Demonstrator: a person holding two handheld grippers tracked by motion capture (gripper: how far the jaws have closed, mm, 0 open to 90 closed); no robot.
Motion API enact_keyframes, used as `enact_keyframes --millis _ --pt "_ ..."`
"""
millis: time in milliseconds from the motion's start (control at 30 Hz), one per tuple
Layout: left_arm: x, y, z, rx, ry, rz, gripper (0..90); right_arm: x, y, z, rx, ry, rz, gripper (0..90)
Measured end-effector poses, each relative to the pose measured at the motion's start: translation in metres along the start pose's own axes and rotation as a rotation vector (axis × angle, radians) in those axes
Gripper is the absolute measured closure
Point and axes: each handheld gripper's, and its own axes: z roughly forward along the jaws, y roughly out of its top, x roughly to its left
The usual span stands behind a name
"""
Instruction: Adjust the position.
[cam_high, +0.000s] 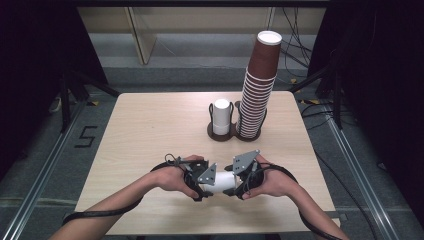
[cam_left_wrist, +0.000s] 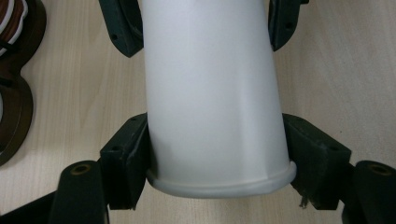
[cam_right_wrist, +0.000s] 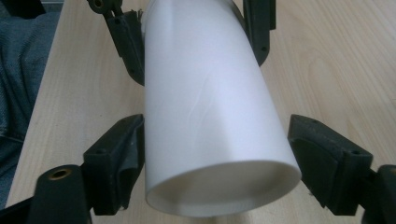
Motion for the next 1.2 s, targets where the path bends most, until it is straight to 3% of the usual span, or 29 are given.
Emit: enact_keyframes --millis 367,667,767,800,900,933,967,1067,1100,1167,1200 --pt "-0.001 0.003 0.001 -0.002 -0.007 0.011 28.8 0.001 0.001 0.002 0.009 0.033 -0.008 32.9" --pt "-0.002 0.004 0.002 -0.013 -0.014 0.012 27.8 0.001 -0.002 0.0 0.004 0.047 -0.033 34.8" --pt "-0.003 0.004 0.002 -0.023 -0.019 -0.016 21.9 0.002 -0.003 0.0 0.0 0.04 -0.055 34.8" --pt "-0.003 0.004 0.002 -0.02 -0.009 -0.025 15.2 0.002 -0.003 0.0 -0.009 0.037 -0.062 34.8" --pt "-0.003 0.001 0.002 -0.034 0.022 -0.054 8.0 0.002 -0.004 -0.003 -0.033 0.02 -0.064 34.7" --pt "-0.002 -0.001 0.0 -0.029 0.024 -0.044 4.6 0.001 -0.006 -0.004 -0.038 0.018 -0.061 34.7" --pt "-0.002 -0.002 0.0 -0.035 0.028 -0.047 3.7 0.0 -0.007 -0.006 -0.046 0.002 -0.08 34.6" --pt "-0.001 -0.006 -0.005 -0.059 0.046 -0.071 3.6 0.001 -0.013 -0.009 -0.055 -0.005 -0.053 34.5" --pt "0.0 -0.008 -0.007 -0.076 0.047 -0.079 3.6 -0.001 -0.015 -0.01 -0.071 -0.018 -0.079 34.5" --pt "0.001 -0.011 -0.01 -0.099 0.048 -0.092 3.9 0.001 -0.02 -0.014 -0.093 -0.026 -0.031 34.4" --pt "0.001 -0.013 -0.011 -0.126 0.051 -0.115 4.2 0.0 -0.023 -0.015 -0.114 -0.042 -0.041 34.3"
